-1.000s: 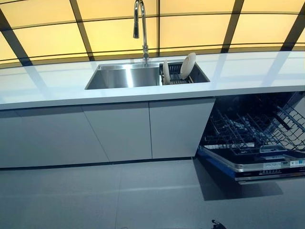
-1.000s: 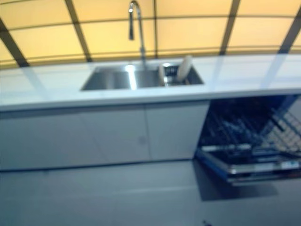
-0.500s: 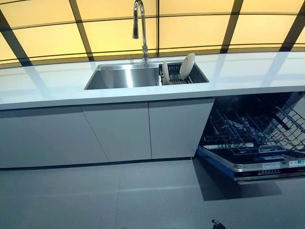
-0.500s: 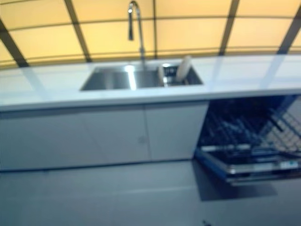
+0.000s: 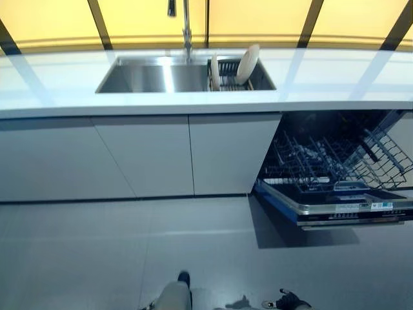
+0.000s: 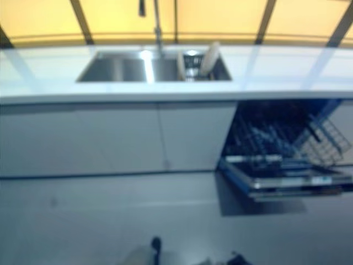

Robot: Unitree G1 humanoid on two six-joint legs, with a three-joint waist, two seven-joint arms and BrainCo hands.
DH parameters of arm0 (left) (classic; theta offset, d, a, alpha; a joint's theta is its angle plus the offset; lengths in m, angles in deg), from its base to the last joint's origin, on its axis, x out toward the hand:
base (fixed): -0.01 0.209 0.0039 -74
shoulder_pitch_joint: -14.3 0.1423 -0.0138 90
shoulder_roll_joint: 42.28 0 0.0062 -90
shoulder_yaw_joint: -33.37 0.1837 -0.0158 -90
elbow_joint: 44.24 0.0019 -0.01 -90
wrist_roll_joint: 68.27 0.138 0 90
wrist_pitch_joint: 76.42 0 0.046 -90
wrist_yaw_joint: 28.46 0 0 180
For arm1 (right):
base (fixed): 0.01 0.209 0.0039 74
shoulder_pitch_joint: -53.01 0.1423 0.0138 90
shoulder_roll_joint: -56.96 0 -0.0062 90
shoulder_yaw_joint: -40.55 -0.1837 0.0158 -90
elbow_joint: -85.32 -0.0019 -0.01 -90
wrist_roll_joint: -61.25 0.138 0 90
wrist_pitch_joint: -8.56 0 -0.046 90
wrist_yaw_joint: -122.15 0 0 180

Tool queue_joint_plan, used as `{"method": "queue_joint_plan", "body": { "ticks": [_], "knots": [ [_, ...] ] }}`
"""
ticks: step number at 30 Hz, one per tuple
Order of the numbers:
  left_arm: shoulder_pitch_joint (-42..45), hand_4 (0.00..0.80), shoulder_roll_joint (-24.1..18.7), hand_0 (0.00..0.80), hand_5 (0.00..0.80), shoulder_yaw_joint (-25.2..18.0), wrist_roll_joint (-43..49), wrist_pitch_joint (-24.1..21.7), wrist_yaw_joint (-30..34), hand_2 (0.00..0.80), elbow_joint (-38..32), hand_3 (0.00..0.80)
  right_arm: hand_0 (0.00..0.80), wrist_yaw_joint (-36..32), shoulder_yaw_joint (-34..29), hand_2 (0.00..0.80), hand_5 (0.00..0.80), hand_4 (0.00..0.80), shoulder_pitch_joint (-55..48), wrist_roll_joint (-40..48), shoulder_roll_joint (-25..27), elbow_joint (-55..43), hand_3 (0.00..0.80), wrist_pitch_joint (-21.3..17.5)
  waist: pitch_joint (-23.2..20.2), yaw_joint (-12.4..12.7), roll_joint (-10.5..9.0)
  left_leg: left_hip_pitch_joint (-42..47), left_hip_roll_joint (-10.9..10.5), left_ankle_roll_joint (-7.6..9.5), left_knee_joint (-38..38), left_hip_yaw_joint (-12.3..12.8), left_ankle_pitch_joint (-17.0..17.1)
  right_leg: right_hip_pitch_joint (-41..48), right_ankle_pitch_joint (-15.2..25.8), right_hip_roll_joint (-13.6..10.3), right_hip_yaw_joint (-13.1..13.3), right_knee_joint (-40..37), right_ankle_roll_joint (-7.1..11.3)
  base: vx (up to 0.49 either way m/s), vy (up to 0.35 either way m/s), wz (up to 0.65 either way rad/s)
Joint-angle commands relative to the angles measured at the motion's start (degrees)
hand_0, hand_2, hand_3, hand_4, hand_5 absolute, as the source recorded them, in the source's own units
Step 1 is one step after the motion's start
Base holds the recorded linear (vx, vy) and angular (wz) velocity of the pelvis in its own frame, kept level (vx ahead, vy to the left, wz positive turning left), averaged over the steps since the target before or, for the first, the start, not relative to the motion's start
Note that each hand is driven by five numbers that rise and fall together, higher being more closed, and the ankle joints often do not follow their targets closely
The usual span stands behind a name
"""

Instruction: Take plates into dishwasher

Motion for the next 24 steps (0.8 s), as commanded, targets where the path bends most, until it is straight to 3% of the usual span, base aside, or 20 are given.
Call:
{"method": "queue_joint_plan", "body": {
  "ticks": [1, 6, 12, 14, 15, 16, 17, 18, 20, 21, 23, 24],
  "knots": [
    [-1.5, 0.000, 1.3, 0.000, 0.000, 1.1, 3.6, -1.0, -0.3, 0.000, -1.3, 0.000, 0.000, -0.5, 0.3, 0.000, 0.000, 0.000, -2.3, -2.9, 0.1, -3.2, 0.000, -0.3, -4.0, -0.1, 0.58, -3.1, -1.2, 0.46, -3.9, 0.6, 9.8, 10.2, 3.1, -3.8, -0.1, -1.6, 4.92, 0.322, 0.085, -0.14],
    [-2.8, 0.000, 0.5, 0.000, 0.000, 2.7, 4.7, 0.4, 1.2, 0.000, -0.9, 0.000, 0.000, 1.3, 0.8, 0.000, 0.000, 0.000, -2.2, -2.4, -1.3, -3.7, 0.000, -0.5, -6.1, 0.4, -1.43, -1.4, -3.3, 3.38, -2.9, -0.7, 7.3, 9.3, 7.7, -6.4, -1.6, -0.8, 6.94, 0.276, 0.080, -0.22],
    [-4.0, 0.000, 0.1, 0.000, 0.000, 2.3, 4.8, 0.0, 1.2, 0.000, 0.3, 0.000, 0.000, 2.4, 0.1, 0.000, 0.000, 0.000, -1.0, -1.9, -1.4, -3.9, 0.000, -0.1, -7.0, 0.9, -2.79, -4.0, -5.9, 5.96, 3.3, -0.9, 3.5, 9.4, 10.2, -8.3, -0.7, 0.6, 7.74, 0.186, 0.108, -0.03],
    [-4.3, 0.000, -0.3, 0.000, 0.000, 2.4, 5.7, 0.1, 1.0, 0.000, 0.4, 0.000, 0.000, 3.6, -0.6, 0.000, 0.000, 0.000, -1.1, -1.0, -1.5, -3.7, 0.000, -0.3, -7.8, 0.8, -3.31, -3.3, -7.1, 7.07, 2.8, -0.5, 2.9, 7.9, 16.2, -9.4, -0.6, 6.1, 9.11, 0.213, 0.142, -0.05],
    [-4.5, 0.000, -0.7, 0.000, 0.000, 2.7, 6.9, 0.4, 1.4, 0.000, 0.3, 0.000, 0.000, 4.2, -1.3, 0.000, 0.000, 0.000, -1.1, -0.1, -1.4, -3.8, 0.000, -0.9, -7.8, -0.3, -2.83, -1.4, -7.4, 7.79, 1.9, -0.9, 2.0, 2.9, 21.3, -9.4, 0.0, 14.4, 9.68, 0.244, 0.144, -0.07],
    [-4.5, 0.000, -1.0, 0.000, 0.000, 2.8, 8.0, 0.6, 1.5, 0.000, 0.1, 0.000, 0.000, 4.3, -1.6, 0.000, 0.000, 0.000, -1.1, 0.2, -1.1, -3.8, 0.000, -0.9, -7.7, -1.1, -2.35, -0.3, -7.3, 7.95, 1.7, -0.9, 1.7, 0.2, 22.1, -8.4, 0.3, 17.2, 9.55, 0.325, 0.185, 0.12],
    [-4.5, 0.000, -1.3, 0.000, 0.000, 3.1, 9.4, 0.9, 1.5, 0.000, -0.1, 0.000, 0.000, 5.0, -1.7, 0.000, 0.000, 0.000, -1.1, 2.0, -0.7, -4.0, 0.000, -1.4, -6.9, -2.3, -1.79, 2.1, -7.4, 7.97, 1.4, -1.6, 0.9, -5.9, 24.1, -9.1, -0.9, 20.3, 9.14, 0.321, 0.153, 0.23],
    [-4.4, 0.000, -1.4, 0.000, 0.000, 3.0, 9.0, 0.7, 1.2, 0.000, -0.2, 0.000, 0.000, 5.7, -2.0, 0.000, 0.000, 0.000, -0.7, 3.0, -0.1, -3.9, 0.000, -1.8, -5.6, -4.2, -0.76, 6.4, -6.9, 7.49, 0.0, -2.0, 0.3, -12.9, 23.2, -10.2, -3.1, 20.0, 8.26, 0.326, 0.114, 0.31],
    [-4.6, 0.000, -1.9, 0.000, 0.000, 3.4, 8.2, 0.5, 1.5, 0.000, 0.0, 0.000, 0.000, 5.5, -2.0, 0.000, 0.000, 0.000, -0.4, 3.4, 0.8, -3.9, 0.000, -2.1, -4.7, -5.6, 0.35, 10.0, -5.8, 6.48, -1.8, -2.8, 0.1, -15.7, 19.9, -9.7, -5.5, 12.7, 6.87, 0.310, -0.087, 0.36],
    [-4.9, 0.000, -2.2, 0.000, 0.000, 3.7, 8.6, 0.2, 2.3, 0.000, 0.3, 0.000, 0.000, 4.4, -2.3, 0.000, 0.000, 0.000, -0.6, 2.7, 1.2, -3.9, 0.000, -2.8, -4.4, -6.7, -0.66, 12.1, -6.9, 5.84, -2.8, -4.1, -1.3, -19.3, 22.9, -10.9, -6.2, 1.7, 7.96, 0.369, -0.276, 0.37],
    [-5.5, 0.000, -2.8, 0.000, 0.000, 3.4, 10.0, -0.2, 3.0, 0.000, 0.4, 0.000, 0.000, 1.8, -2.4, 0.000, 0.000, 0.000, -0.3, 0.6, 1.8, -3.6, 0.000, -5.1, -2.9, -8.6, -0.83, 15.2, -6.9, 5.06, -3.0, -6.5, -4.4, -21.9, 28.8, -12.0, -5.7, -7.6, 9.81, 0.300, -0.243, 0.38],
    [-5.9, 0.000, -3.2, 0.000, 0.000, 3.4, 9.7, -0.2, 3.3, 0.000, 0.2, 0.000, 0.000, -0.3, -1.8, 0.000, 0.000, 0.000, 0.6, -0.3, 2.0, -4.1, 0.000, -5.3, -2.3, -9.1, -0.72, 15.4, -6.7, 5.20, -1.5, -7.5, -5.9, -22.8, 28.1, -11.1, -3.6, -7.2, 9.37, 0.164, -0.161, 0.74]
  ]
}}
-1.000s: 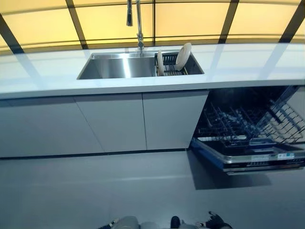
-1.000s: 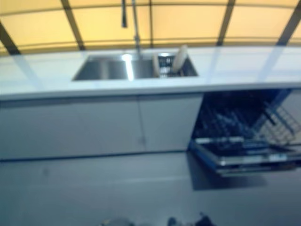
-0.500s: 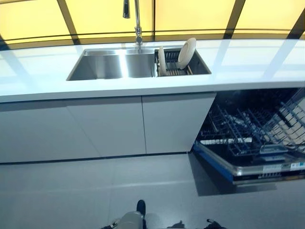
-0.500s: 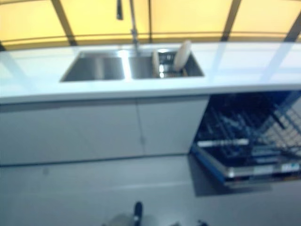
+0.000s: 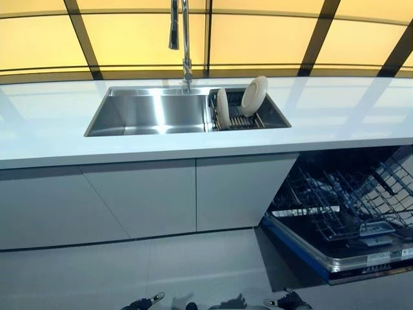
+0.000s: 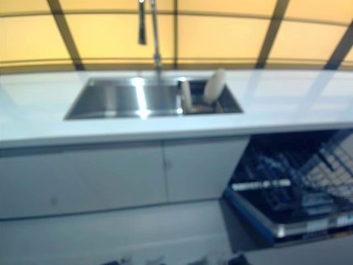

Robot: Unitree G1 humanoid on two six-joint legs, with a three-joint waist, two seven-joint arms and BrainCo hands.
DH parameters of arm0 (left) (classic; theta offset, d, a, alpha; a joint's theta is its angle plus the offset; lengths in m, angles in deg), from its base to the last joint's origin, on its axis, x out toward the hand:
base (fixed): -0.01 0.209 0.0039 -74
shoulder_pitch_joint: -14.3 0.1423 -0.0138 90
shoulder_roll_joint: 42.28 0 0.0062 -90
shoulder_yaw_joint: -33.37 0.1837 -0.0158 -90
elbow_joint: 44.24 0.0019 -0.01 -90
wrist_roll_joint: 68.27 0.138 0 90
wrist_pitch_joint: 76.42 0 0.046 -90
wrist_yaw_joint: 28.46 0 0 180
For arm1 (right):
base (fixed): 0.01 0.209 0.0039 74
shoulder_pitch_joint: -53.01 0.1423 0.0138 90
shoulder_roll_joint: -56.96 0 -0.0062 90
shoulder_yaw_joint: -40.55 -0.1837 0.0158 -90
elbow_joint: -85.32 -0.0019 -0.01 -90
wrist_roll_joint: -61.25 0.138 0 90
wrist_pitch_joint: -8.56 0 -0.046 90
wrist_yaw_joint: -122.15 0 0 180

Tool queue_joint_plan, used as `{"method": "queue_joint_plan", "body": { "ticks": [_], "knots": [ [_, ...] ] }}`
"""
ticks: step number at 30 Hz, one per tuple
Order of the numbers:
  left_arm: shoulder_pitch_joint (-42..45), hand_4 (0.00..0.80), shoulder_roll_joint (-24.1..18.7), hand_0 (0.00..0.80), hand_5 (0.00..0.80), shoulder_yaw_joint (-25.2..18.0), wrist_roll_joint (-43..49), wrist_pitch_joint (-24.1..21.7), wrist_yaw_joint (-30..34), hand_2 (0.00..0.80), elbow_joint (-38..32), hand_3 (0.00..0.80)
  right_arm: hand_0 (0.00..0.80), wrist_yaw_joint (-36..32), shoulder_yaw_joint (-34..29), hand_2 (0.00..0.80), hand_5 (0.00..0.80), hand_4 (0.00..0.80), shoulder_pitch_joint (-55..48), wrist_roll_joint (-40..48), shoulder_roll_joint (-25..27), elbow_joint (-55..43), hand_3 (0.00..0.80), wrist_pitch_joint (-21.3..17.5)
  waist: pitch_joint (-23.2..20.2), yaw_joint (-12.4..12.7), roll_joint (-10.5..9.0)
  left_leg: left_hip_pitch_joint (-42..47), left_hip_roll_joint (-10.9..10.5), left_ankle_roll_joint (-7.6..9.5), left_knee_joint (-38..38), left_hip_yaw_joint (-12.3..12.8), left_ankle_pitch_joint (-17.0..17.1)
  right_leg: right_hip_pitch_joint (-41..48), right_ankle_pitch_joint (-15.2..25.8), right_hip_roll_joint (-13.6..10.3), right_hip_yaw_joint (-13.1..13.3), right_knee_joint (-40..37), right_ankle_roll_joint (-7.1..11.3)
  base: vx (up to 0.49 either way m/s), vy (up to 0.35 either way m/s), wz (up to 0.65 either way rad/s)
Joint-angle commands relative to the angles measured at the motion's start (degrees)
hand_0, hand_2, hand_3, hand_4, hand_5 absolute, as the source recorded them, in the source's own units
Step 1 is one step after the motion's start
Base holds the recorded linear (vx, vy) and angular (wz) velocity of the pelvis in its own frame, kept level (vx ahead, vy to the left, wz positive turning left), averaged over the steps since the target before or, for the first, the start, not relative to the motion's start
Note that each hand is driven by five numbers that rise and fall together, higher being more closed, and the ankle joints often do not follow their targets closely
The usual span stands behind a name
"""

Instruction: Take plates into dishwasher

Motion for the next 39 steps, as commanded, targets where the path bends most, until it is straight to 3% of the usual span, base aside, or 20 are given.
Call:
{"method": "queue_joint_plan", "body": {
  "ticks": [1, 2, 4, 6, 8, 9, 12, 13, 14, 15, 18, 21, 23, 24, 28, 33, 37, 39],
  "knots": [
    [-1.8, 0.000, -1.2, 0.000, 0.000, -1.2, 3.0, -1.3, 1.9, 0.000, -0.3, 0.000, 0.000, -5.5, 0.5, 0.000, 0.000, 0.000, 2.9, -4.2, 1.7, -1.2, 0.000, -2.6, 3.9, -1.3, -0.46, 3.2, 0.8, -2.43, 8.5, -2.8, -8.4, 0.2, 20.9, -0.3, 1.6, -11.5, -0.39, 0.149, -0.155, 0.74],
    [-1.5, 0.000, -1.1, 0.000, 0.000, -1.5, 3.4, -1.2, 1.9, 0.000, -0.3, 0.000, 0.000, -7.5, 1.4, 0.000, 0.000, 0.000, 3.4, -9.9, 1.8, -1.8, 0.000, -3.2, 3.8, -0.9, -0.72, 3.4, 1.0, -2.63, 9.5, -2.5, -9.2, 2.0, 19.6, -0.5, 0.3, -11.6, -0.51, 0.122, -0.119, 0.58],
    [-0.8, 0.000, -0.6, 0.000, 0.000, -1.4, 3.5, -0.6, 1.2, 0.000, -0.8, 0.000, 0.000, -10.3, 4.5, 0.000, 0.000, 0.000, 3.8, -12.3, 2.1, -2.9, 0.000, -2.4, 3.2, -0.1, -0.88, 3.6, 1.4, -3.21, 11.0, -2.4, -9.3, 4.1, 18.9, 0.0, 0.1, -11.6, -0.57, 0.130, -0.109, 0.36],
    [-0.1, 0.000, -0.6, 0.000, 0.000, -1.2, 4.8, -0.3, 2.8, 0.000, -1.5, 0.000, 0.000, -16.0, 8.3, 0.000, 0.000, 0.000, 5.0, -11.2, 2.8, -5.1, 0.000, -2.5, 2.6, 1.2, -1.58, 3.5, 2.1, -3.86, 11.1, -2.3, -9.0, 6.3, 17.8, -0.1, -1.1, -12.1, -0.78, 0.158, -0.169, 0.41],
    [0.0, 0.000, -0.4, 0.000, 0.000, 0.1, 8.4, 0.1, 3.9, 0.000, -1.7, 0.000, 0.000, -21.0, 11.0, 0.000, 0.000, 0.000, 6.6, -11.5, 3.5, -7.9, 0.000, -5.0, 2.2, 2.4, -2.07, 4.8, 2.9, -4.48, 8.6, -3.1, -7.8, 8.7, 17.5, 0.4, -2.0, -13.9, -1.04, 0.144, -0.159, 0.29],
    [-0.2, 0.000, -0.9, 0.000, 0.000, 0.7, 7.1, 0.9, 2.9, 0.000, -2.4, 0.000, 0.000, -23.0, 12.8, 0.000, 0.000, 0.000, 7.7, -11.5, 4.5, -11.4, 0.000, -6.3, 2.0, 2.8, -2.43, 4.8, 3.2, -4.83, 7.7, -3.7, -7.4, 9.0, 17.2, 0.7, -2.0, -14.1, -1.00, 0.069, -0.137, 0.20],
    [0.6, 0.000, -3.1, 0.000, 0.000, 0.5, 7.6, 2.4, 3.5, 0.000, -4.5, 0.000, 0.000, -30.3, 16.0, 0.000, 0.000, 0.000, 9.6, -13.0, 8.7, -26.5, 0.000, -4.2, 2.1, 2.9, -3.03, 5.2, 4.4, -5.48, 6.4, -3.2, -7.0, 8.3, 16.9, 0.5, -2.5, -13.2, -0.48, 0.023, -0.090, -0.02],
    [0.8, 0.000, -3.3, 0.000, 0.000, 0.3, 7.8, 2.4, 3.6, 0.000, -4.6, 0.000, 0.000, -31.5, 16.3, 0.000, 0.000, 0.000, 10.0, -12.2, 9.6, -29.9, 0.000, -2.3, 2.1, 2.9, -3.11, 5.3, 4.5, -5.52, 6.2, -3.1, -6.9, 8.2, 16.9, 0.5, -2.6, -13.2, -0.43, 0.008, -0.079, -0.08],
    [1.3, 0.000, -4.7, 0.000, 0.000, -0.4, 7.9, 2.6, 3.8, 0.000, -5.2, 0.000, 0.000, -37.6, 18.0, 0.000, 0.000, 0.000, 11.5, -8.8, 13.8, -42.4, 0.000, 0.7, 2.3, 2.6, -3.43, 5.4, 4.9, -5.76, 5.4, -2.7, -6.7, 7.8, 16.9, 0.5, -2.6, -13.1, -0.14, 0.008, -0.068, -0.06],
    [1.3, 0.000, -5.6, 0.000, 0.000, -0.9, 7.8, 2.9, 4.4, 0.000, -5.3, 0.000, 0.000, -42.0, 18.6, 0.000, 0.000, 0.000, 12.7, -4.9, 16.8, -49.7, 0.000, 1.5, 2.5, 2.2, -3.58, 5.6, 5.2, -5.93, 4.9, -2.3, -6.6, 7.5, 16.9, 0.4, -2.6, -13.0, 0.11, 0.020, -0.067, -0.07],
    [1.6, 0.000, -6.6, 0.000, 0.000, -2.4, 7.7, 1.9, 5.5, 0.000, -4.2, 0.000, 0.000, -51.1, 16.3, 0.000, 0.000, 0.000, 15.9, 10.0, 22.4, -68.3, 0.000, 8.8, 2.8, 1.2, -3.78, 6.0, 5.7, -6.16, 4.1, -0.9, -6.4, 6.9, 17.0, 0.2, -2.3, -12.6, 0.60, 0.039, -0.016, -0.07],
    [2.2, 0.000, -6.2, 0.000, 0.000, -3.3, 8.0, 0.5, 5.6, 0.000, -2.8, 0.000, 0.000, -56.7, 11.2, 0.000, 0.000, 0.000, 18.0, 22.9, 23.1, -76.9, 0.000, 15.1, 2.5, 0.8, -3.87, 6.0, 6.2, -6.37, 4.0, 0.3, -6.4, 6.7, 16.7, -0.1, -2.2, -12.2, 1.01, 0.047, -0.009, -0.11],
    [2.9, 0.000, -6.1, 0.000, 0.000, -3.3, 8.1, -0.7, 5.8, 0.000, -2.2, 0.000, 0.000, -57.3, 8.7, 0.000, 0.000, 0.000, 19.4, 31.7, 22.7, -78.2, 0.000, 16.3, 2.2, 1.0, -3.90, 6.0, 6.4, -6.41, 4.0, 0.7, -6.5, 6.9, 16.5, -0.2, -2.3, -12.2, 1.23, 0.068, -0.019, -0.02],
    [3.3, 0.000, -6.1, 0.000, 0.000, -3.0, 8.1, -1.0, 5.9, 0.000, -2.1, 0.000, 0.000, -56.7, 6.2, 0.000, 0.000, 0.000, 20.3, 37.1, 21.6, -79.5, 0.000, 19.0, 2.0, 1.1, -3.88, 6.2, 6.5, -6.43, 3.9, 0.9, -6.6, 7.1, 16.4, -0.3, -2.5, -12.2, 1.33, 0.059, -0.021, -0.01],
    [4.7, 0.000, -5.8, 0.000, 0.000, -2.3, 9.9, -2.2, 5.9, 0.000, -1.0, 0.000, 0.000, -54.0, -0.1, 0.000, 0.000, 0.000, 22.2, 49.7, 17.5, -78.8, 0.000, 20.4, 1.0, 1.6, -3.60, 6.9, 7.0, -6.47, 3.7, 1.1, -7.2, 7.7, 15.8, -0.4, -2.9, -12.3, 1.53, 0.081, -0.023, 0.01],
    [5.3, 0.000, -5.6, 0.000, 0.000, -1.4, 10.5, -2.6, 5.7, 0.000, -0.4, 0.000, 0.000, -48.7, -5.4, 0.000, 0.000, 0.000, 24.6, 58.8, 15.8, -78.5, 0.000, 17.0, 0.1, 1.7, -3.17, 8.0, 7.4, -6.60, 3.1, 1.0, -7.7, 8.6, 15.3, -0.3, -3.0, -12.7, 1.60, 0.070, 0.000, 0.01],
    [5.5, 0.000, -5.5, 0.000, 0.000, -0.7, 10.9, -1.8, 6.0, 0.000, -1.1, 0.000, 0.000, -42.9, -10.3, 0.000, 0.000, 0.000, 28.5, 66.7, 17.0, -77.5, 0.000, 11.4, -0.7, 1.7, -2.78, 9.1, 7.6, -6.86, 2.6, 0.9, -8.1, 9.3, 14.8, -0.4, -3.2, -12.6, 1.57, 0.086, 0.022, 0.00],
    [5.4, 0.000, -5.4, 0.000, 0.000, -0.5, 11.0, -1.7, 6.1, 0.000, -1.0, 0.000, 0.000, -41.2, -11.8, 0.000, 0.000, 0.000, 30.3, 68.7, 17.7, -76.0, 0.000, 10.4, -0.8, 1.8, -2.67, 9.3, 7.6, -6.93, 2.7, 0.8, -8.3, 9.4, 14.7, -0.5, -3.3, -12.4, 1.54, 0.074, 0.018, 0.02]
  ]
}}
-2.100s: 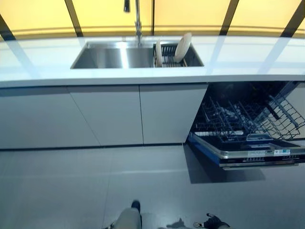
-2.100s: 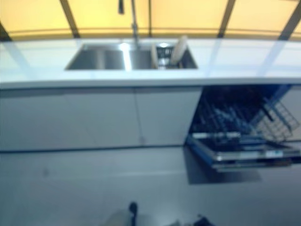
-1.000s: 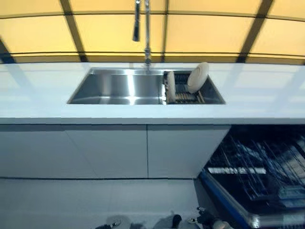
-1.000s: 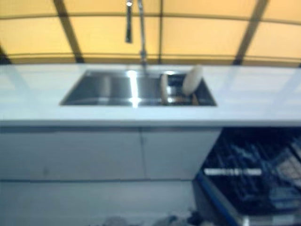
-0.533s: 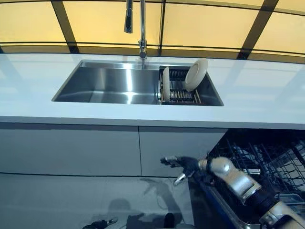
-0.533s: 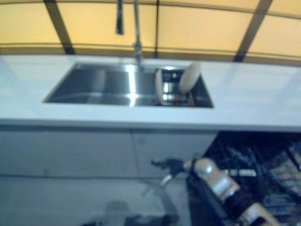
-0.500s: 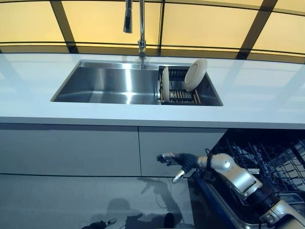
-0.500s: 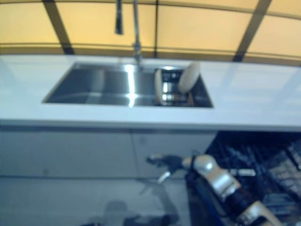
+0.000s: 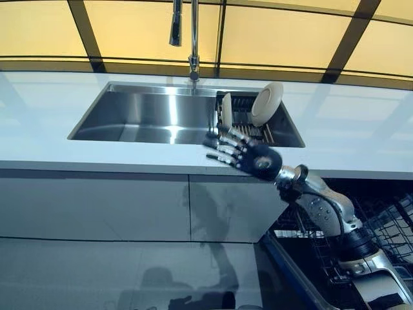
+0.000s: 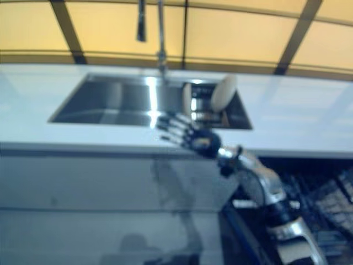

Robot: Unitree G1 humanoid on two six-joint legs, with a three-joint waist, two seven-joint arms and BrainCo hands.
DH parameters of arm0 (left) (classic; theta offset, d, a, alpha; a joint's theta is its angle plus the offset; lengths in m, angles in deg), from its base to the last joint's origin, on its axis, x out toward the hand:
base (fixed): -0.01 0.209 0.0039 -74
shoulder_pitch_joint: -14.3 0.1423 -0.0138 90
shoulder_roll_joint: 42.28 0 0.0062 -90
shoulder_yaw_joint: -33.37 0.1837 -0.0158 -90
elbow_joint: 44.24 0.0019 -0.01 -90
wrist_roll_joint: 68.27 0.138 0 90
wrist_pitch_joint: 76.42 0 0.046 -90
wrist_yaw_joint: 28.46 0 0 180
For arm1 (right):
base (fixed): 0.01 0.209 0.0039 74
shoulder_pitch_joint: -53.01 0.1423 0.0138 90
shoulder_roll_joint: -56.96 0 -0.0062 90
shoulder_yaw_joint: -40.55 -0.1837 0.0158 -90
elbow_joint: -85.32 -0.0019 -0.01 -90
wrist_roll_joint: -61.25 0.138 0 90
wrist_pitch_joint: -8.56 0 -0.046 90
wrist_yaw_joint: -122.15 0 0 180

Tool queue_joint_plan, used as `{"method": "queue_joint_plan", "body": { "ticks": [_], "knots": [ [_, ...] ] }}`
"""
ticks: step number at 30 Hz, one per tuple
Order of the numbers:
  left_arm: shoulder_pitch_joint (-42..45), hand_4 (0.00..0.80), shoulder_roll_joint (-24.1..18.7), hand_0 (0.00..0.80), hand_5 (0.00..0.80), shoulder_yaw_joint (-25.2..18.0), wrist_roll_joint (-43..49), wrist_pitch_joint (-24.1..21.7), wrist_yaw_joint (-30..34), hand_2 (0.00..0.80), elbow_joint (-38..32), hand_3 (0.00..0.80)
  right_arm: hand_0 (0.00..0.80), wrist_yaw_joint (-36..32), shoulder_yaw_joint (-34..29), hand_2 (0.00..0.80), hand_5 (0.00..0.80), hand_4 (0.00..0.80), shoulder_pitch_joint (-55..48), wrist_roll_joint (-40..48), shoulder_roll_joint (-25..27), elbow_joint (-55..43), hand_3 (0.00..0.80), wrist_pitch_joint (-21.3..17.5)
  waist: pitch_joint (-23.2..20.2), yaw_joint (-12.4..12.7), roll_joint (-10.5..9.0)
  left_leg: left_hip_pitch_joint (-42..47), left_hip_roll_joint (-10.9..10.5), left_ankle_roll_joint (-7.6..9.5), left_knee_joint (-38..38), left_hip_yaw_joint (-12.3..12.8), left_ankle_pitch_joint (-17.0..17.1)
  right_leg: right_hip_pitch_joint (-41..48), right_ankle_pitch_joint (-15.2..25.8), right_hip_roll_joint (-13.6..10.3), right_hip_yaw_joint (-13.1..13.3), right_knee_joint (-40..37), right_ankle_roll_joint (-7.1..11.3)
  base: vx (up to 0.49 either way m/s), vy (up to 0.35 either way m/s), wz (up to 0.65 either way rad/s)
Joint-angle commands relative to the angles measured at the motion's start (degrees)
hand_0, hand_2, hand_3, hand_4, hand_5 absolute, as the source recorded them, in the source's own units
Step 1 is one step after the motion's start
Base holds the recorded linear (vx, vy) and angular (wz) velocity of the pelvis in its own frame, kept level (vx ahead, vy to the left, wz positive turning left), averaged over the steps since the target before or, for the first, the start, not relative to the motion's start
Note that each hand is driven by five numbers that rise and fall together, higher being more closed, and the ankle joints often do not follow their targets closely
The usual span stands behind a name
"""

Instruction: Take plates into dishwasher

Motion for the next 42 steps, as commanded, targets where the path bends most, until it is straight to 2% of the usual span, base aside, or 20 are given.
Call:
{"method": "queue_joint_plan", "body": {
  "ticks": [1, 3, 8, 10, 12, 13, 14, 16, 17, 18, 19, 20, 21, 23, 24, 26, 28, 29, 32, 42],
  "knots": [
    [-0.8, 0.000, -1.7, 0.000, 0.000, 1.8, 2.0, -0.3, 0.4, 0.000, 1.9, 0.000, 0.000, 5.3, -6.2, 0.000, 0.000, 0.000, 8.6, 8.5, 0.4, 2.6, 0.000, -8.8, -2.3, 1.4, -1.57, -0.7, 0.8, 0.64, 4.1, 1.8, -2.6, -3.1, 0.0, -8.4, 0.0, 5.5, 8.08, 0.098, 0.020, 0.01],
    [-0.9, 0.000, -1.9, 0.000, 0.000, 2.1, 2.0, -0.5, 0.6, 0.000, 2.3, 0.000, 0.000, 9.1, -7.5, 0.000, 0.000, 0.000, 11.6, 12.2, 2.8, 5.4, 0.000, -10.6, -2.7, 1.5, -1.50, -0.4, 0.8, 0.51, 4.0, 1.7, -2.7, -2.7, -0.2, -8.3, -0.1, 5.5, 8.03, 0.116, 0.012, 0.00],
    [-1.4, 0.000, -2.8, 0.000, 0.000, 3.8, 1.5, -0.7, 0.9, 0.000, 3.4, 0.000, 0.000, 23.1, -10.4, 0.000, 0.000, 0.000, 22.9, 16.6, 13.0, 23.0, 0.000, -17.8, -3.5, 2.3, -1.36, 0.1, 1.2, -0.04, 3.9, 1.4, -2.6, -1.7, -1.0, -8.3, -0.9, 6.2, 7.73, 0.115, -0.012, 0.04],
    [-1.8, 0.000, -3.1, 0.000, 0.000, 4.6, 0.7, -0.1, 0.6, 0.000, 3.7, 0.000, 0.000, 31.9, -11.4, 0.000, 0.000, 0.000, 27.6, 15.4, 16.7, 30.9, 0.000, -21.0, -3.8, 2.7, -1.42, 0.2, 1.6, -0.43, 4.4, 1.3, -2.7, -1.4, -1.8, -8.2, -1.6, 7.1, 7.32, 0.079, -0.037, 0.01],
    [-2.2, 0.000, -3.0, 0.000, 0.000, 5.5, -0.7, 0.3, -0.1, 0.000, 4.1, 0.000, 0.000, 43.2, -10.8, 0.000, 0.000, 0.000, 33.6, 7.1, 20.4, 40.9, 0.000, -26.7, -4.0, 3.1, -1.84, 0.7, 2.2, -1.25, 7.1, 1.0, -4.2, -1.7, -2.8, -8.1, -2.2, 8.4, 6.31, 0.047, -0.046, 0.00],
    [-2.3, 0.000, -3.0, 0.000, 0.000, 5.4, -1.1, 0.3, -0.5, 0.000, 4.3, 0.000, 0.000, 44.9, -8.8, 0.000, 0.000, 0.000, 36.8, 3.1, 21.9, 44.7, 0.000, -28.0, -3.9, 3.4, -2.14, 0.4, 2.7, -1.75, 10.0, 0.8, -4.9, -1.7, -3.4, -8.0, -2.3, 8.9, 5.47, 0.035, -0.049, -0.01],
    [-2.4, 0.000, -3.2, 0.000, 0.000, 5.4, -1.9, 0.5, -0.8, 0.000, 4.3, 0.000, 0.000, 48.8, -5.9, 0.000, 0.000, 0.000, 39.5, -1.0, 22.8, 46.4, 0.000, -28.1, -3.6, 4.0, -2.16, -0.6, 3.7, -2.59, 13.7, 0.4, -3.2, -0.9, -4.1, -7.2, -2.5, 8.9, 4.57, 0.005, -0.070, -0.01],
    [-2.3, 0.000, -2.6, 0.000, 0.000, 4.5, -3.4, -0.2, -1.7, 0.000, 4.7, 0.000, 0.000, 52.6, 1.0, 0.000, 0.000, 0.000, 44.2, -8.2, 24.1, 49.9, 0.000, -26.5, -2.2, 5.2, -3.66, -8.1, 4.0, -3.20, 29.5, 0.2, 5.2, 0.7, -4.3, -6.9, -3.6, 8.1, 1.68, -0.007, -0.104, -0.32],
    [-2.1, 0.000, -2.4, 0.000, 0.000, 3.4, -3.2, -0.4, -1.7, 0.000, 4.4, 0.000, 0.000, 53.0, 5.0, 0.000, 0.000, 0.000, 46.2, -13.5, 24.7, 51.2, 0.000, -23.4, -0.9, 6.3, -4.16, -14.4, 3.2, -3.05, 36.8, -0.2, 8.9, 1.5, -4.9, -6.9, -3.5, 8.7, 0.24, 0.009, -0.061, -0.65],
    [-2.1, 0.000, -2.2, 0.000, 0.000, 3.1, -3.1, -0.4, -1.7, 0.000, 4.3, 0.000, 0.000, 53.2, 5.7, 0.000, 0.000, 0.000, 46.9, -14.3, 24.7, 51.4, 0.000, -22.9, -0.9, 6.3, -3.86, -15.7, 3.2, -3.04, 38.1, -0.5, 9.1, 1.3, -5.1, -6.7, -3.6, 9.0, 0.03, 0.119, 0.085, -0.71],
    [-2.1, 0.000, -2.2, 0.000, 0.000, 3.2, -3.5, 1.2, -2.1, 0.000, 2.7, 0.000, 0.000, 52.5, 10.3, 0.000, 0.000, 0.000, 48.6, -15.5, 24.6, 51.1, 0.000, -19.8, 0.1, 7.9, -3.30, -21.7, 1.6, -3.46, 35.9, -0.5, 10.0, 3.6, -6.5, -5.8, -3.0, 9.3, -0.01, 0.135, 0.133, -0.62],
    [-2.1, 0.000, -2.2, 0.000, 0.000, 3.2, -3.7, 1.5, -2.2, 0.000, 2.4, 0.000, 0.000, 51.4, 11.1, 0.000, 0.000, 0.000, 49.1, -15.9, 24.6, 51.2, 0.000, -18.9, 0.2, 8.2, -2.98, -21.8, 1.5, -3.55, 34.5, -0.3, 9.9, 4.0, -6.7, -5.6, -2.9, 9.3, 0.17, 0.329, 0.289, -0.49],
    [-2.4, 0.000, -2.9, 0.000, 0.000, 3.2, -4.3, 2.6, -2.4, 0.000, 1.4, 0.000, 0.000, 46.9, 14.8, 0.000, 0.000, 0.000, 51.3, -15.7, 24.1, 51.4, 0.000, -17.8, 0.0, 9.4, -1.62, -22.0, 3.2, -4.30, 21.2, 1.3, 13.2, 7.0, -8.1, -4.0, -2.8, 8.5, 1.52, 0.330, 0.244, -0.40],
    [-3.5, 0.000, -2.9, 0.000, 0.000, 3.7, -4.4, 4.0, -3.4, 0.000, 0.2, 0.000, 0.000, 44.6, 18.5, 0.000, 0.000, 0.000, 54.7, -18.2, 23.4, 52.7, 0.000, -16.2, 0.1, 11.6, -1.60, -24.2, 4.2, -5.15, 8.7, 2.1, 18.2, 12.1, -9.6, -3.1, -0.8, 6.8, 2.24, 0.305, 0.195, -0.42],
    [-3.7, 0.000, -2.8, 0.000, 0.000, 3.7, -4.4, 4.1, -3.5, 0.000, 0.2, 0.000, 0.000, 43.8, 19.1, 0.000, 0.000, 0.000, 55.5, -18.5, 23.4, 53.4, 0.000, -16.0, 0.2, 11.9, -1.84, -23.6, 3.9, -4.97, 7.1, 2.5, 18.2, 12.6, -9.9, -3.3, -0.6, 6.6, 2.41, 0.171, 0.124, -0.15],
    [-6.1, 0.000, -3.0, 0.000, 0.000, 3.3, -4.8, 4.7, -4.6, 0.000, 0.9, 0.000, 0.000, 37.4, 19.1, 0.000, 0.000, 0.000, 57.2, -19.0, 24.1, 56.2, 0.000, -14.1, -0.9, 11.5, -2.96, -21.5, 3.1, -2.86, 5.3, 5.5, 14.1, 13.8, -12.0, -4.7, -1.2, 7.1, 3.39, 0.165, 0.140, -0.19],
    [-6.6, 0.000, -3.1, 0.000, 0.000, 3.4, -4.9, 4.8, -4.7, 0.000, 0.8, 0.000, 0.000, 36.9, 18.8, 0.000, 0.000, 0.000, 55.9, -19.3, 24.7, 55.7, 0.000, -12.6, -1.4, 11.4, -3.47, -20.8, 2.4, -2.24, 5.5, 5.0, 13.1, 13.9, -11.8, -5.6, -1.7, 7.2, 3.93, 0.158, 0.080, -0.86],
    [-6.7, 0.000, -3.3, 0.000, 0.000, 3.6, -5.6, 4.6, -4.8, 0.000, 0.7, 0.000, 0.000, 36.2, 18.8, 0.000, 0.000, 0.000, 55.2, -17.8, 25.5, 54.9, 0.000, -10.5, -2.2, 11.4, -3.94, -19.6, 1.7, -1.80, 4.8, 3.5, 12.3, 13.2, -11.4, -6.1, -1.9, 7.3, 4.20, 0.197, 0.062, -0.47],
    [-7.0, 0.000, -3.5, 0.000, 0.000, 3.6, -6.0, 4.4, -4.9, 0.000, 1.0, 0.000, 0.000, 35.0, 18.4, 0.000, 0.000, 0.000, 55.4, -18.4, 26.5, 55.0, 0.000, -7.2, -4.0, 11.1, -4.79, -18.5, 1.4, -1.62, 4.2, 3.8, 11.7, 13.2, -10.6, -6.3, -2.8, 5.8, 4.21, 0.187, 0.048, 0.20],
    [-6.9, 0.000, -3.0, 0.000, 0.000, 5.1, -2.2, 2.5, -2.6, 0.000, 2.1, 0.000, 0.000, 38.2, 19.0, 0.000, 0.000, 0.000, 57.1, -18.9, 25.1, 56.0, 0.000, -6.6, -4.3, 12.1, -6.85, -20.7, 1.1, -1.65, 6.7, 3.5, 10.1, 14.1, -8.9, -7.2, -3.5, 2.5, 5.31, 0.086, -0.001, 0.31]
  ]
}}
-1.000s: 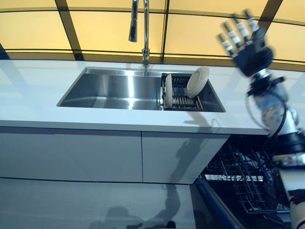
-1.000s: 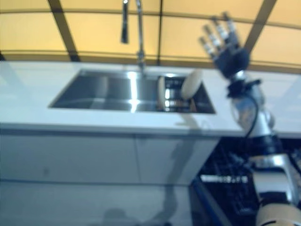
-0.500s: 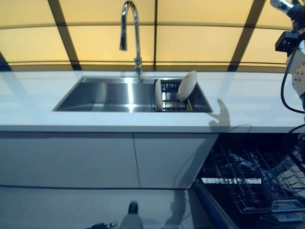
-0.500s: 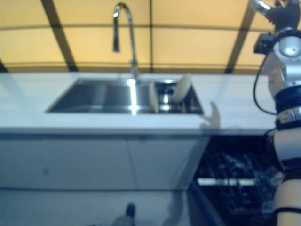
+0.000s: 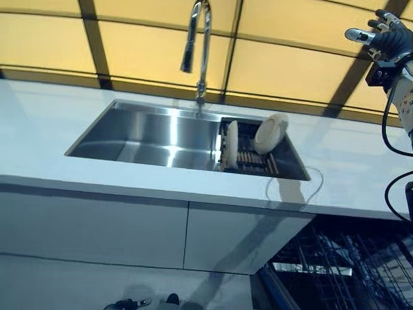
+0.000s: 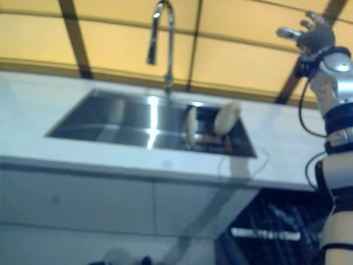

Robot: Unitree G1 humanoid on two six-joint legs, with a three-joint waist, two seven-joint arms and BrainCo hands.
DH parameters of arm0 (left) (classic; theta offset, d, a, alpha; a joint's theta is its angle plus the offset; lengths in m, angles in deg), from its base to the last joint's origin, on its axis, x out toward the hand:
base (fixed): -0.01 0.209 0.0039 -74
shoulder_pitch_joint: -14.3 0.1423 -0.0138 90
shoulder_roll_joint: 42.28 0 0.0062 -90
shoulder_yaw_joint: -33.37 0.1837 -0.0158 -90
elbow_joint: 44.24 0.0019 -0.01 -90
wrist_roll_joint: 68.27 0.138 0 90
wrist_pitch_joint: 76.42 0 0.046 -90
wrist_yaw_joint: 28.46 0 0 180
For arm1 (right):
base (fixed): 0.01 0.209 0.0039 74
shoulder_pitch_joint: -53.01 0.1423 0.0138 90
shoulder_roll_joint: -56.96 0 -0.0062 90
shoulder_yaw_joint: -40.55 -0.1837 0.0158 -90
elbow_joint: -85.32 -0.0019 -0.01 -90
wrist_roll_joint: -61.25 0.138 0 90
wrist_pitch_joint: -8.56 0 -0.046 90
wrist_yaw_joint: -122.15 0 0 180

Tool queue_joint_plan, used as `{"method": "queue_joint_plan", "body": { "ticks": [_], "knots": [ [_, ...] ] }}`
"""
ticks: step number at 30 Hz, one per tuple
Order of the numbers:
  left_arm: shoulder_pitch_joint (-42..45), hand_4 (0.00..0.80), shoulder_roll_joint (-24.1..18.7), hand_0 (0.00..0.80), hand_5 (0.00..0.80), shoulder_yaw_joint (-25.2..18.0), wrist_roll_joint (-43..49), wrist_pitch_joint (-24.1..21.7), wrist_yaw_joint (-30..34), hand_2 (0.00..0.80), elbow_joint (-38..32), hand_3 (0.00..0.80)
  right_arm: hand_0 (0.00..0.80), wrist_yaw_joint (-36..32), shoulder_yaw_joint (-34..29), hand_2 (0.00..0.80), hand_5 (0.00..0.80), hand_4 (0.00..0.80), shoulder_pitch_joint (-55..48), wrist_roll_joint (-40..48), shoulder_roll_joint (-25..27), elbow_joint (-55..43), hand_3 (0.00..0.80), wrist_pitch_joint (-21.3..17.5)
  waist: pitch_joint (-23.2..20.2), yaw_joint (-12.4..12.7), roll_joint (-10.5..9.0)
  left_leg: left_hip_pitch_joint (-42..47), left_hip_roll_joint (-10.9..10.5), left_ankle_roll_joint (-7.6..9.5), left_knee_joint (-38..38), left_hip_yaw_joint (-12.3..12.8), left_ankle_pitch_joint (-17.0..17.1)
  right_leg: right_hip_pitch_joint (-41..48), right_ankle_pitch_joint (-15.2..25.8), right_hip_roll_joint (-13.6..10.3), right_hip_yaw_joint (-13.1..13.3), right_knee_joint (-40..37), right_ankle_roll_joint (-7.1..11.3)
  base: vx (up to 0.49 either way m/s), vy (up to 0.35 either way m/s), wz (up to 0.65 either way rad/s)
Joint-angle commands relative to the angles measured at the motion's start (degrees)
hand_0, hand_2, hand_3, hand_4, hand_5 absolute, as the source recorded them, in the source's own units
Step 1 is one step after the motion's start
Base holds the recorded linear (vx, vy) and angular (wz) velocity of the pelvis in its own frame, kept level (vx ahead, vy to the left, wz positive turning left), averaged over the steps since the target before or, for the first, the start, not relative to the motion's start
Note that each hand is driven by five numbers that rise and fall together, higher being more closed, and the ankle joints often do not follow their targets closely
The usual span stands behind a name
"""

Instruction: Take plates into dishwasher

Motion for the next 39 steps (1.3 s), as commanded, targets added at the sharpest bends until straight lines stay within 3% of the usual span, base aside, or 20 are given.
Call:
{"method": "queue_joint_plan", "body": {
  "ticks": [1, 6, 8, 10, 12, 14, 15, 17, 20, 21, 24, 32, 37, 39],
  "knots": [
    [-1.9, 0.000, -1.0, 0.000, 0.000, 2.2, 2.4, -1.7, 0.7, 0.000, 1.5, 0.000, 0.000, 4.0, 1.9, 0.000, 0.000, 0.000, 9.4, -0.3, 2.6, -0.6, 0.000, -3.1, 2.4, 1.5, -1.75, -1.7, 3.2, -2.94, 2.9, 0.7, -2.6, 3.9, 7.9, -2.5, 1.9, -2.8, 0.46, 0.069, 0.007, 0.19],
    [-2.3, 0.000, -1.8, 0.000, 0.000, 1.5, 3.3, -1.9, 0.9, 0.000, 0.9, 0.000, 0.000, 8.1, 1.1, 0.000, 0.000, 0.000, 9.4, 0.9, 1.3, -1.4, 0.000, -2.3, 2.5, 2.2, -1.79, -2.3, 1.9, -1.45, 5.4, 0.9, -4.6, 4.4, 8.4, -4.3, 1.0, -0.4, 1.87, 0.072, 0.048, 0.00],
    [-2.6, 0.000, -2.6, 0.000, 0.000, 2.5, 4.4, -1.4, 1.1, 0.000, 0.2, 0.000, 0.000, 10.7, 0.2, 0.000, 0.000, 0.000, 8.5, -0.3, 1.4, -1.5, 0.000, -1.2, 2.8, 1.8, -1.74, -1.0, 0.4, 0.03, 4.5, 1.5, -4.6, -0.1, 15.7, -7.0, 1.0, 10.5, 3.46, 0.076, 0.098, -0.02],
    [-2.3, 0.000, -3.2, 0.000, 0.000, 3.0, 4.0, -0.9, 0.4, 0.000, -0.4, 0.000, 0.000, 13.0, -0.5, 0.000, 0.000, 0.000, 7.5, 0.1, 0.8, -1.4, 0.000, -2.2, 4.0, -0.3, 0.52, 4.0, 0.9, 0.21, 2.1, 1.1, -5.0, -9.3, 18.7, -7.9, 2.6, 18.5, 3.46, 0.146, 0.078, -0.05],
    [-2.1, 0.000, -4.1, 0.000, 0.000, 2.6, 0.6, -0.2, -0.4, 0.000, -0.8, 0.000, 0.000, 16.8, -0.8, 0.000, 0.000, 0.000, 7.4, -0.6, -1.0, -1.3, 0.000, -3.4, 4.9, -1.3, 2.13, 7.7, 3.0, -0.72, -0.1, 1.9, -4.7, -11.5, 17.5, -8.2, 1.4, 14.2, 2.38, 0.140, -0.111, -0.02],
    [-3.1, 0.000, -4.7, 0.000, 0.000, 1.1, -1.4, 0.4, -0.8, 0.000, -0.8, 0.000, 0.000, 18.8, -1.3, 0.000, 0.000, 0.000, 8.2, -2.1, -2.0, -1.0, 0.000, -3.9, 5.7, -2.0, 2.19, 9.4, 4.7, -1.99, -0.3, 2.9, -6.0, -12.4, 18.8, -8.7, -0.6, 3.5, 2.96, 0.082, -0.342, -0.16],
    [-3.6, 0.000, -5.1, 0.000, 0.000, -0.1, -1.0, 0.7, -0.5, 0.000, -0.7, 0.000, 0.000, 19.8, -1.8, 0.000, 0.000, 0.000, 8.2, -1.6, -2.0, -2.0, 0.000, -3.5, 6.4, -2.7, 2.09, 9.6, 5.2, -2.09, 0.2, 2.6, -7.2, -14.1, 20.7, -8.8, 0.9, 4.0, 3.72, 0.026, -0.364, -0.24],
    [-3.4, 0.000, -5.5, 0.000, 0.000, -0.6, -1.4, 1.9, -1.6, 0.000, -1.1, 0.000, 0.000, 19.6, -2.6, 0.000, 0.000, 0.000, 6.3, -1.3, -1.7, -3.6, 0.000, -2.7, 6.0, -2.6, 1.59, 8.8, 6.5, -2.34, 1.6, 3.1, -7.3, -11.9, 18.1, -7.4, 0.3, 1.6, 3.61, 0.022, -0.263, 0.08],
    [-3.1, 0.000, -4.6, 0.000, 0.000, -0.9, -2.3, 1.5, -1.3, 0.000, -0.7, 0.000, 0.000, 19.2, -1.6, 0.000, 0.000, 0.000, 6.3, -3.9, -1.2, -3.3, 0.000, -1.8, 5.6, -2.4, 1.62, 9.2, 7.7, -3.33, 0.1, 3.4, -5.7, -9.9, 17.4, -6.4, -0.9, -0.1, 3.41, 0.078, -0.114, 0.17],
    [-2.3, 0.000, -3.1, 0.000, 0.000, -0.2, 0.4, 0.2, 0.2, 0.000, -0.1, 0.000, 0.000, 15.7, -0.7, 0.000, 0.000, 0.000, 7.4, -3.5, -0.1, -0.2, 0.000, -2.5, 4.6, -1.9, 1.56, 9.6, 8.0, -3.98, -1.6, 2.9, -4.8, -8.3, 16.4, -5.7, -1.3, -1.7, 3.46, 0.191, -0.043, 0.21],
    [-1.5, 0.000, -1.7, 0.000, 0.000, 1.4, 1.0, -1.1, 1.2, 0.000, 0.2, 0.000, 0.000, 10.6, 1.0, 0.000, 0.000, 0.000, 8.9, -4.2, 0.9, 2.7, 0.000, -0.1, 3.5, -1.5, 1.65, 10.4, 7.9, -4.81, -3.4, 1.8, -4.1, -6.0, 15.6, -5.3, -2.1, -3.3, 2.96, 0.198, 0.005, 0.21],
    [-0.8, 0.000, -0.9, 0.000, 0.000, 4.9, 4.6, -3.4, 2.9, 0.000, -1.0, 0.000, 0.000, 7.1, 1.9, 0.000, 0.000, 0.000, 8.5, -4.8, -0.2, 4.3, 0.000, 3.3, 3.4, -0.9, 2.10, 10.4, 6.7, -5.23, -4.2, 0.6, -4.5, -4.1, 15.4, -6.3, -3.8, -4.6, 3.30, 0.080, 0.077, 0.04],
    [-0.7, 0.000, -1.2, 0.000, 0.000, 6.8, 9.5, -5.1, 4.6, 0.000, -1.6, 0.000, 0.000, 6.3, 1.4, 0.000, 0.000, 0.000, 6.7, -5.7, -1.2, 4.0, 0.000, 3.3, 4.3, -0.7, 2.17, 10.6, 5.1, -4.10, -3.3, 1.0, -5.6, -4.8, 16.2, -8.3, -3.7, -3.8, 4.22, 0.038, 0.151, 0.06],
    [-0.7, 0.000, -2.0, 0.000, 0.000, 8.6, 9.8, -5.0, 4.7, 0.000, -2.3, 0.000, 0.000, 6.4, 0.5, 0.000, 0.000, 0.000, 4.8, -7.2, -0.9, 2.3, 0.000, 3.7, 5.2, -1.0, 2.49, 10.2, 3.8, -2.85, -2.7, 0.6, -6.2, -6.7, 17.7, -10.5, -2.8, 0.6, 4.22, 0.027, 0.181, 0.03]
  ]
}}
